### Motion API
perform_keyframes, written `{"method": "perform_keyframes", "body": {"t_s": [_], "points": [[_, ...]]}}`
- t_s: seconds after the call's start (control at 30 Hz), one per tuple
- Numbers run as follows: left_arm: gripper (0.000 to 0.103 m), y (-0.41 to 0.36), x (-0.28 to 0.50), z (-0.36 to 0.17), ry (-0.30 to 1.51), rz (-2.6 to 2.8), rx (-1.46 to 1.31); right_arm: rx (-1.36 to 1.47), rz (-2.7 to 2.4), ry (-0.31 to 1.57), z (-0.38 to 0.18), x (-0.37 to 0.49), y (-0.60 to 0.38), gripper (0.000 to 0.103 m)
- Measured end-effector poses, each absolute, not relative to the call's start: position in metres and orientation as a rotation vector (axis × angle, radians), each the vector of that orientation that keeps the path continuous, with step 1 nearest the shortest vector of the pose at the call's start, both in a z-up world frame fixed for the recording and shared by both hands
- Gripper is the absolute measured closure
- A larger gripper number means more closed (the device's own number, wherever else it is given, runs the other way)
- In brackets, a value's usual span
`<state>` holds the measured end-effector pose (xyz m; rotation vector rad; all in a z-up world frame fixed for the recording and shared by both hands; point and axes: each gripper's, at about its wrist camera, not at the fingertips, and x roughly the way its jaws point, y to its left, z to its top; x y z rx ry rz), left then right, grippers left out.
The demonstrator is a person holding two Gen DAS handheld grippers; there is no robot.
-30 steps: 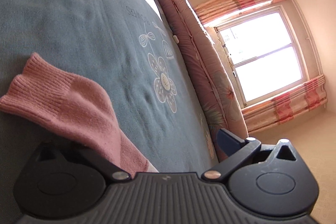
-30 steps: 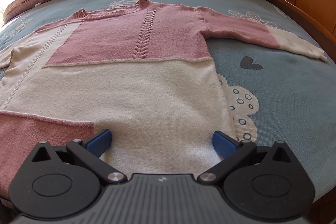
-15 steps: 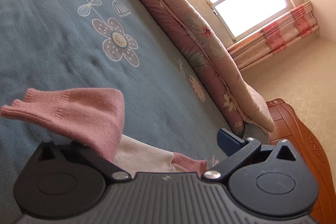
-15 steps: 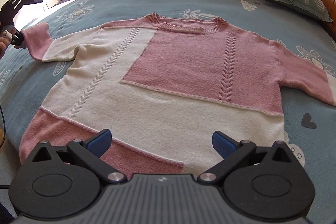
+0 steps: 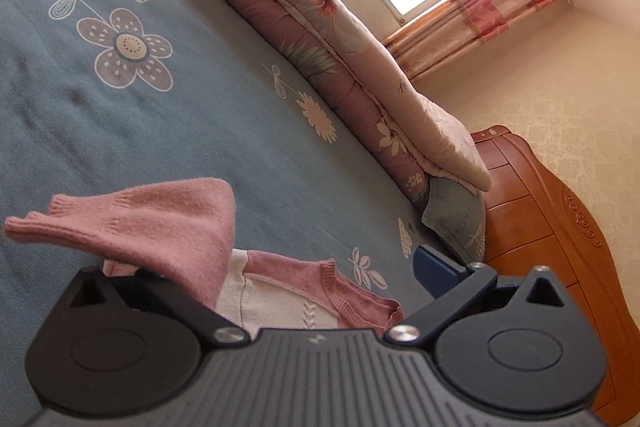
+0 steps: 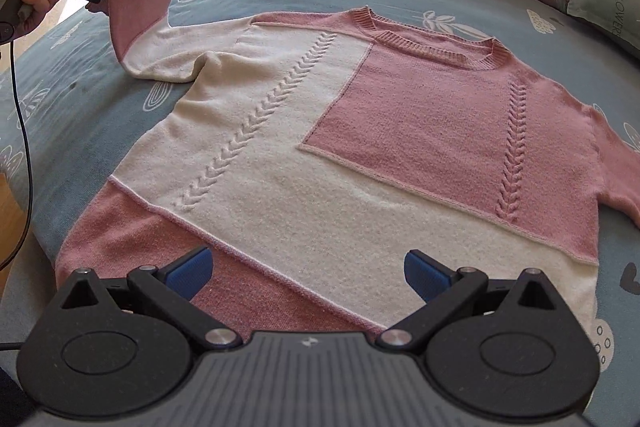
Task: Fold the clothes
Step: 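Lift the held cuff with the left gripper and carry it across the body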
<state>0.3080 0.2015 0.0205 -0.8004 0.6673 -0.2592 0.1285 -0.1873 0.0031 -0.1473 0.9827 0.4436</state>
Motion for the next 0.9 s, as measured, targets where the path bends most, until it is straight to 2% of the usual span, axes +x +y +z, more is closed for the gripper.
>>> {"method": "perform_keyframes", "body": {"t_s": [0.4, 0.9], "points": [[0.001, 0.125, 0.33, 0.055, 0.669, -0.342, -0.742, -0.115, 0.454, 0.981, 0.006, 0.128, -0.209, 0.0], [0.001, 0.016, 0.36, 0.066, 0.729, -0.43, -0.634, -0.04, 0.455, 0.976, -0.003, 0.114, -0.249, 0.0]]}}
